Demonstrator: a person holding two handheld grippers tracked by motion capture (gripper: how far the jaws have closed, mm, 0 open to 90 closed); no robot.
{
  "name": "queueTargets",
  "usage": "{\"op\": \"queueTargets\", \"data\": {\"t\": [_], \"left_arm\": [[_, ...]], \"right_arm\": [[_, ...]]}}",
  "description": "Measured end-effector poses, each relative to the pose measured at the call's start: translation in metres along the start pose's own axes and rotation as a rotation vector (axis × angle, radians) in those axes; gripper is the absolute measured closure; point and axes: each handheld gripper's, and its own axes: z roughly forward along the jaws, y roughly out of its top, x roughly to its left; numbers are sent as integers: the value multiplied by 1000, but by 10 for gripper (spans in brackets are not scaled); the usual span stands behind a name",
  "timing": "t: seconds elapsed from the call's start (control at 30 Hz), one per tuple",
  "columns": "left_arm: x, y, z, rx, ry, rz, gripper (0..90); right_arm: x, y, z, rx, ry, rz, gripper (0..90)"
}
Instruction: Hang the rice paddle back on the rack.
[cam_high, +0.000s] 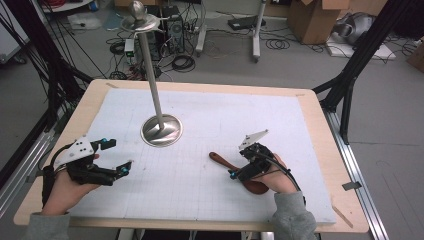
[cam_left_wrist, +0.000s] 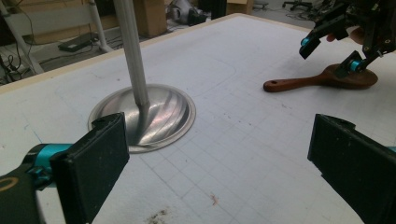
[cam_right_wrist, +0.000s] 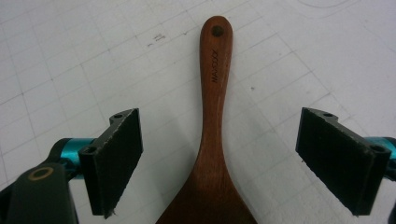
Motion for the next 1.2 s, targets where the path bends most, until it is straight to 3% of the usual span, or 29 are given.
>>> {"op": "queueTargets", "data": {"t": [0.37, 0.5, 0.67, 0.8, 1.2], "left_arm": [[1, -2, -10, -1, 16, -4, 59], [1, -4, -13, 6, 27, -6, 59], [2, -6, -19, 1, 36, -8, 59], [2, -7, -23, -1, 44, -13, 59], [2, -8, -25, 0, 49, -15, 58]], "right_arm": [[-2, 4, 9, 45, -13, 36, 155], [-2, 6, 12, 64, -22, 28, 181], [-2, 10, 15, 95, -53, 40, 313], [-3, 11, 19, 118, -52, 51, 354], [1, 14, 23, 169, -45, 11, 483]]}}
